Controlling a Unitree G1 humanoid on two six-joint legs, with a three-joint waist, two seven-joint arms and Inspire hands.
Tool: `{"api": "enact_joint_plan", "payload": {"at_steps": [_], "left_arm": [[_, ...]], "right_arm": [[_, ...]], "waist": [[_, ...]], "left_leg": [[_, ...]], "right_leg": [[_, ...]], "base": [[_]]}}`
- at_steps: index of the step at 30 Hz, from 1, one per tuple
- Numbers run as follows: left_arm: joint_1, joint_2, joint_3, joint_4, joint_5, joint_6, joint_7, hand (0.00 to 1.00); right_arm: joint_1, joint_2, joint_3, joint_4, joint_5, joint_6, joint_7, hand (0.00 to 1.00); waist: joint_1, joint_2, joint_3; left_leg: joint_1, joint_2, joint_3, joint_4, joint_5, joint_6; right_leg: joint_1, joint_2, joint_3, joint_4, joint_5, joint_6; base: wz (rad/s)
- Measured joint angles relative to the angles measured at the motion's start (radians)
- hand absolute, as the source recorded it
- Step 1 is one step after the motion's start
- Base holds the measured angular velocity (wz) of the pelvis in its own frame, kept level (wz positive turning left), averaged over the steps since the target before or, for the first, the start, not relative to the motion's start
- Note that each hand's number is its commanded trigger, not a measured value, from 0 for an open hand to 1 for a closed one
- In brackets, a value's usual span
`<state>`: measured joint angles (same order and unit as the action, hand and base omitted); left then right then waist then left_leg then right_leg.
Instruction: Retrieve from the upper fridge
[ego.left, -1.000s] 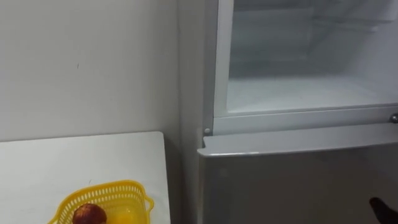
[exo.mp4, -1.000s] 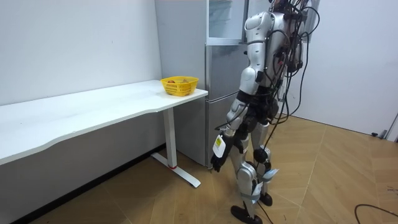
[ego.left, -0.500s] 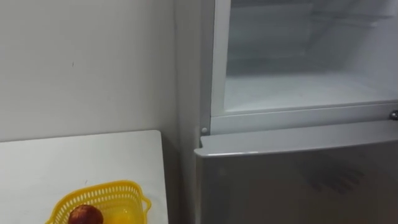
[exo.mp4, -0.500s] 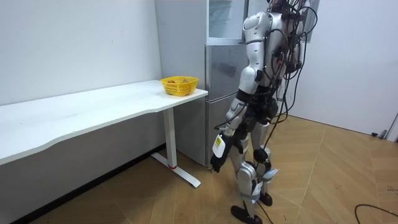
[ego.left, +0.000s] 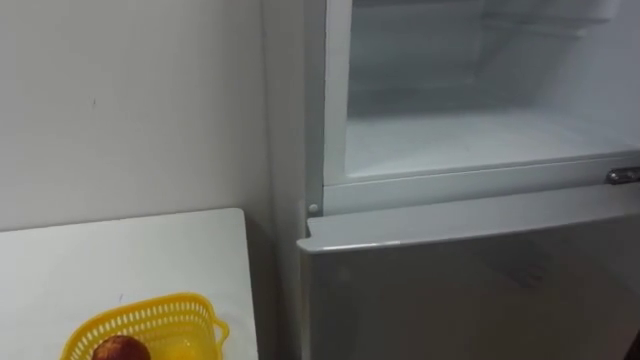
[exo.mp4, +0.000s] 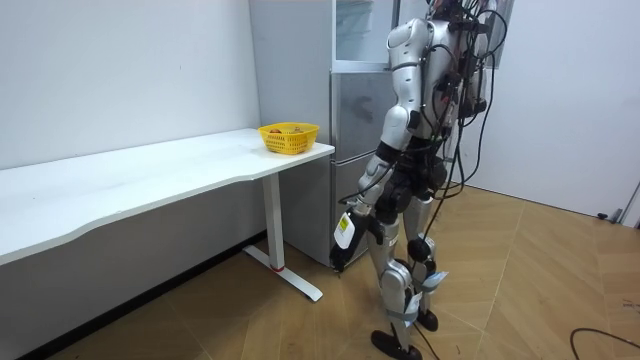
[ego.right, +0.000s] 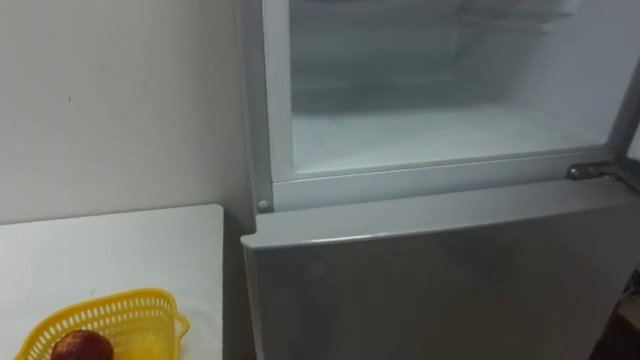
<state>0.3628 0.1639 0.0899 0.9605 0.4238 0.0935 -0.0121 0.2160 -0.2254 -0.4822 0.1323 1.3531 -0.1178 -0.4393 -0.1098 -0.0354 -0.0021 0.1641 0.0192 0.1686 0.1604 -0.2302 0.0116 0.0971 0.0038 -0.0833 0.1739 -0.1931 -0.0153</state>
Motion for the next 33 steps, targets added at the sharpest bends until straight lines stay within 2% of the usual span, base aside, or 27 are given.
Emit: {"api": "enact_joint_plan", "payload": {"at_steps": [5,12,17,20,22,24,26,33], "left_arm": [[0.002,0.001,0.059,-0.009,0.0,-0.015,0.001,0.0],[0.009,0.0,0.122,-0.019,0.008,-0.034,0.001,0.0],[0.009,0.002,0.142,-0.021,0.008,-0.044,0.0,0.0],[0.011,0.002,0.142,-0.018,0.008,-0.05,-0.001,0.0],[0.011,0.002,0.143,-0.016,0.008,-0.054,-0.001,0.0],[0.008,0.002,0.143,-0.005,0.007,-0.076,0.001,0.0],[0.004,0.0,0.143,0.006,0.004,-0.084,0.002,0.0],[0.002,-0.014,0.145,0.027,0.003,-0.113,0.027,0.0]], "right_arm": [[-0.001,-0.002,-0.102,-0.018,0.06,-0.043,-0.045,0.0],[-0.033,-0.002,-0.179,-0.028,0.083,-0.076,-0.099,0.0],[-0.044,-0.004,-0.208,-0.094,0.081,-0.097,-0.152,0.0],[-0.063,-0.009,-0.215,-0.145,0.083,-0.107,-0.162,0.0],[-0.063,-0.01,-0.217,-0.189,0.084,-0.112,-0.161,0.0],[-0.082,-0.016,-0.219,-0.223,0.081,-0.133,-0.153,0.0],[-0.091,-0.024,-0.219,-0.238,0.08,-0.143,-0.128,0.0],[-0.124,-0.031,-0.237,-0.35,0.047,-0.16,-0.102,0.0]], "waist": [[-0.003,0.0,-0.0004],[-0.005,-0.01,-0.0013],[-0.01,-0.018,0.0009],[-0.026,-0.02,0.0026],[-0.026,-0.02,0.003],[-0.03,-0.02,0.0034],[-0.031,-0.019,0.0033],[-0.027,-0.01,0.0011]], "left_leg": [[-0.006,0.0,0.0,0.0,0.0,0.0],[-0.013,0.001,0.012,0.001,0.0,0.0],[-0.014,0.0,0.017,0.002,0.0,0.0],[-0.018,0.0,0.021,0.002,0.0,0.0],[-0.017,0.001,0.024,0.002,0.0,0.0],[-0.013,0.001,0.022,0.002,0.0,0.0],[-0.013,0.001,0.02,0.002,0.0,0.0],[-0.02,0.001,0.019,0.0,0.0,0.0]], "right_leg": [[-0.009,0.001,-0.001,0.003,0.0,0.0],[-0.028,0.001,0.002,0.028,-0.001,-0.001],[-0.036,0.0,0.008,0.032,-0.004,0.0],[-0.047,0.001,0.021,0.042,-0.004,0.0],[-0.046,0.002,0.027,0.046,-0.005,0.0],[-0.048,0.002,0.027,0.046,-0.005,0.0],[-0.047,0.002,0.026,0.046,-0.005,0.0],[-0.047,0.001,0.014,0.046,-0.004,0.0]], "base": [[-0.03],[-0.03],[-0.02],[-0.05],[-0.1],[0.0],[0.0],[0.02]]}}
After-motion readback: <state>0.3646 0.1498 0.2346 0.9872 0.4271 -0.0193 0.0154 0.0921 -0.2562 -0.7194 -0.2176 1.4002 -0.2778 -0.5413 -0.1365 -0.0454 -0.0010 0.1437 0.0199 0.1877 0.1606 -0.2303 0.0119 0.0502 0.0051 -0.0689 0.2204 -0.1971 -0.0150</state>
